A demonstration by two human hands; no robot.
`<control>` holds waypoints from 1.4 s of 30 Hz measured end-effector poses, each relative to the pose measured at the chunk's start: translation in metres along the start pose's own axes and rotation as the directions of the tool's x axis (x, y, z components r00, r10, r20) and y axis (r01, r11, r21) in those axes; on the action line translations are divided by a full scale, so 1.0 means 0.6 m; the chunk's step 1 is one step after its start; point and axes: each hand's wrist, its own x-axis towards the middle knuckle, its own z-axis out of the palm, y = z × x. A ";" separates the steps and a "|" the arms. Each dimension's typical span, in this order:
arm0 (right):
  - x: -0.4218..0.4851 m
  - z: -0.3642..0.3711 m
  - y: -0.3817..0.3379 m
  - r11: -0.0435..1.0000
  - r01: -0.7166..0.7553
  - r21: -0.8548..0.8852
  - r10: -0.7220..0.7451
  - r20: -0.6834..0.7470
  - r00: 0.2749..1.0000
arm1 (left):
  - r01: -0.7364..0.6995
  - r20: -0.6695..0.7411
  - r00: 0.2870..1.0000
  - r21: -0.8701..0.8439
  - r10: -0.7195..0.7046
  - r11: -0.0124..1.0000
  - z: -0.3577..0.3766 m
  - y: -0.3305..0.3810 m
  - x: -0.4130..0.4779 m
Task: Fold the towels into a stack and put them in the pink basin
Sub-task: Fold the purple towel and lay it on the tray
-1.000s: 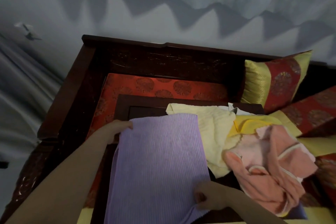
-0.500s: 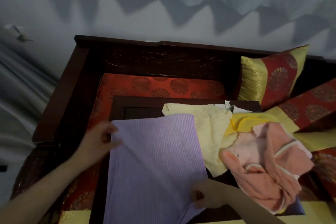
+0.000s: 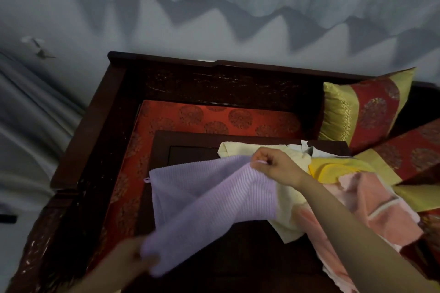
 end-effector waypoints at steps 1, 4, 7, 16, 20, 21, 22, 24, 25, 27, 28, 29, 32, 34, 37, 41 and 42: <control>0.018 0.004 0.007 0.999 -0.030 -0.024 0.029 -0.069 0.997 | -0.003 -0.036 0.999 -0.117 -0.001 0.993 -0.021 0.006 0.008; 0.069 0.019 0.027 0.986 -0.126 -0.106 0.101 -0.212 0.972 | -0.014 -0.187 0.981 -0.284 -0.041 0.959 -0.076 0.031 0.075; 0.100 0.036 0.048 0.947 -0.257 -0.193 0.209 -0.239 0.948 | 0.040 -0.250 0.959 -0.335 -0.130 0.941 -0.092 0.044 0.153; 0.110 0.034 0.078 0.843 -0.446 -0.300 0.435 -0.108 0.894 | 0.070 -0.435 0.883 -0.249 -0.176 0.966 -0.089 0.058 0.243; 0.093 0.043 0.078 0.794 -0.400 -0.458 0.365 -0.168 0.916 | 0.115 -0.365 0.921 -0.074 -0.135 0.991 -0.083 0.050 0.239; 0.085 0.047 0.071 0.827 -0.356 -0.435 0.302 -0.190 0.934 | 0.099 -0.334 0.937 -0.029 -0.103 0.995 -0.084 0.044 0.239; 0.075 0.053 0.063 0.873 -0.296 -0.387 0.241 -0.184 0.953 | 0.059 -0.319 0.946 -0.008 -0.059 0.998 -0.083 0.042 0.238; 0.046 0.069 0.046 0.952 -0.195 -0.237 0.169 -0.124 0.978 | -0.083 -0.328 0.944 -0.135 0.035 0.987 -0.077 0.047 0.222; 0.032 0.076 0.040 0.969 -0.194 -0.153 0.180 -0.101 0.978 | -0.127 -0.330 0.943 -0.211 0.052 0.969 -0.073 0.048 0.209; 0.011 0.078 0.034 0.954 -0.297 0.052 0.297 0.005 0.955 | -0.129 -0.321 0.946 -0.270 0.037 0.954 -0.077 0.032 0.190; 0.003 0.077 0.034 0.913 -0.386 0.135 0.373 0.110 0.921 | -0.102 -0.292 0.956 -0.265 0.021 0.959 -0.083 0.018 0.182; -0.002 0.077 0.036 0.876 -0.458 0.154 0.425 0.204 0.882 | -0.068 -0.267 0.964 -0.242 0.001 0.968 -0.089 0.001 0.179; -0.008 0.090 0.052 0.923 -0.372 -0.094 0.384 0.176 0.907 | -0.024 -0.248 0.969 -0.138 -0.011 0.990 -0.083 -0.025 0.170; -0.013 0.112 0.060 0.924 -0.280 -0.259 0.305 0.059 0.951 | -0.066 -0.283 0.958 -0.082 0.040 0.994 -0.059 -0.026 0.160; -0.049 0.157 0.068 0.802 -0.136 -0.582 0.063 -0.145 0.987 | -0.096 -0.451 0.874 0.203 0.180 0.974 -0.026 -0.031 0.149; -0.121 0.249 0.077 0.728 0.057 -0.683 -0.145 -0.072 0.987 | -0.091 -0.340 0.809 0.734 0.480 0.673 0.021 -0.044 0.130; -0.137 0.271 0.083 0.759 0.075 -0.646 -0.116 -0.020 0.993 | -0.141 -0.245 0.817 0.794 0.523 0.591 0.039 -0.053 0.125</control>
